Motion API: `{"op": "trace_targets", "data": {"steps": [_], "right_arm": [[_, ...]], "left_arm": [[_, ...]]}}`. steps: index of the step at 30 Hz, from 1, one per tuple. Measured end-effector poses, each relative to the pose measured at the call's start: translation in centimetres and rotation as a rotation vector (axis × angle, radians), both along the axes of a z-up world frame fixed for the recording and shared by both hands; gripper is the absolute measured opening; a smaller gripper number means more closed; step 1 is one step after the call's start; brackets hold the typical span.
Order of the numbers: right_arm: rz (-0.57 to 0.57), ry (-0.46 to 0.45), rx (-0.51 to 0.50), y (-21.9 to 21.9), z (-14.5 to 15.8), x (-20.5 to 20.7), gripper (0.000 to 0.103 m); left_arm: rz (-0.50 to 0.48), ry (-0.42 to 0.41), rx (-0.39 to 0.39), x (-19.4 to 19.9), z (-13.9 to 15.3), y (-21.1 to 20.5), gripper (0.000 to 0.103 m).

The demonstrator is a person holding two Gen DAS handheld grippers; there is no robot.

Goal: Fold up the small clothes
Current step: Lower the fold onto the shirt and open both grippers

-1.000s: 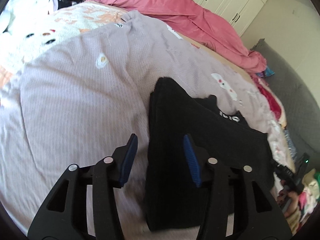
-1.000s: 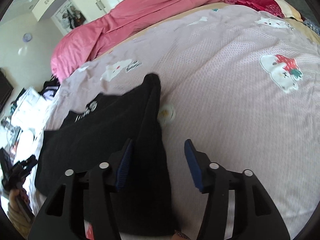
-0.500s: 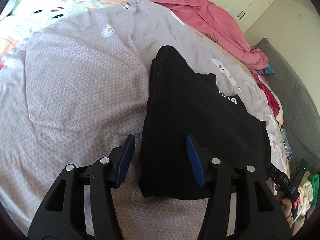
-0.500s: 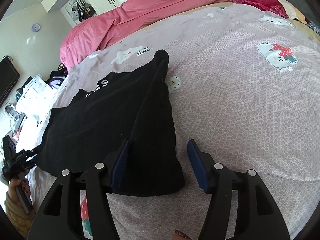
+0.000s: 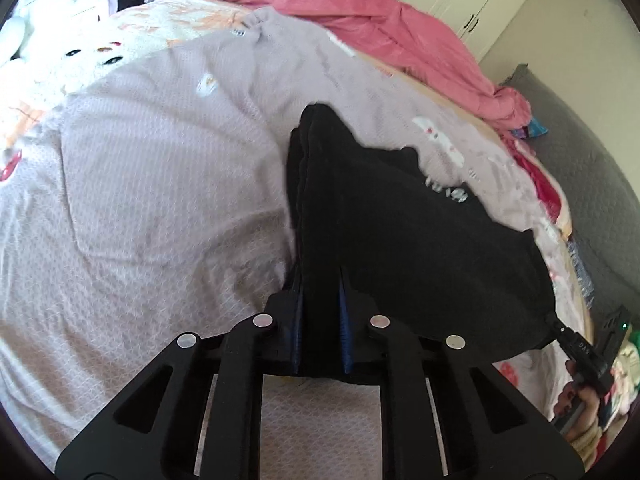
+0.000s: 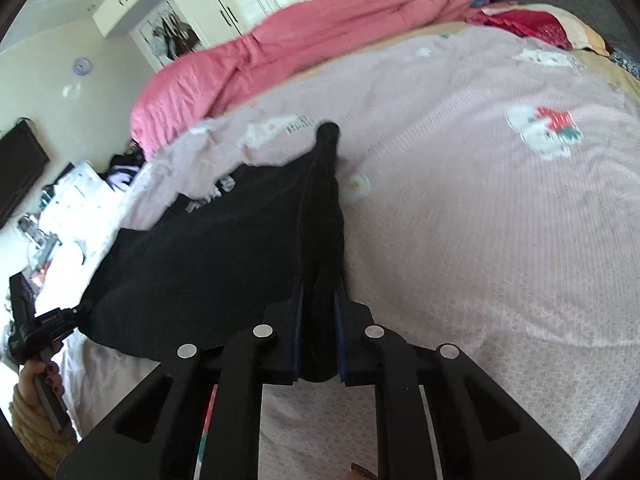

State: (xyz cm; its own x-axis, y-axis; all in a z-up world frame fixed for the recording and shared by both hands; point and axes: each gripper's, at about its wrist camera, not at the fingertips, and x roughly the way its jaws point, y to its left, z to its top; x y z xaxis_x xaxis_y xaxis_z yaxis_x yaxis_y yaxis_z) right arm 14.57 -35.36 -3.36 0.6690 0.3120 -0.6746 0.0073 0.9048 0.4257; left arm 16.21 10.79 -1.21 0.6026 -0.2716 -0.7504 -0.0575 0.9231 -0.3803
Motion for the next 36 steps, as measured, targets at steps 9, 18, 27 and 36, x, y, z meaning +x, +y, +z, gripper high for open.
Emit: {"op": "trace_targets", "data": {"steps": [9, 18, 27, 36], "right_arm": [[-0.103, 0.072, -0.059, 0.6, -1.1, -0.3, 0.038], [-0.116, 0.078, -0.094, 1.1, -0.9, -1.9, 0.047], [-0.122, 0.074, -0.098, 1.3, -0.5, -2.9, 0.055], [-0.127, 0.068, -0.078, 1.6, -0.1, -3.7, 0.069]], "left_arm": [[0.021, 0.033, 0.028, -0.8, -1.2, 0.7, 0.025], [0.015, 0.042, 0.046, -1.4, -0.9, 0.8, 0.029], [0.014, 0.035, 0.055, -2.4, -0.6, 0.8, 0.030], [0.015, 0.030, 0.054, -3.5, 0.1, 0.8, 0.031]]}}
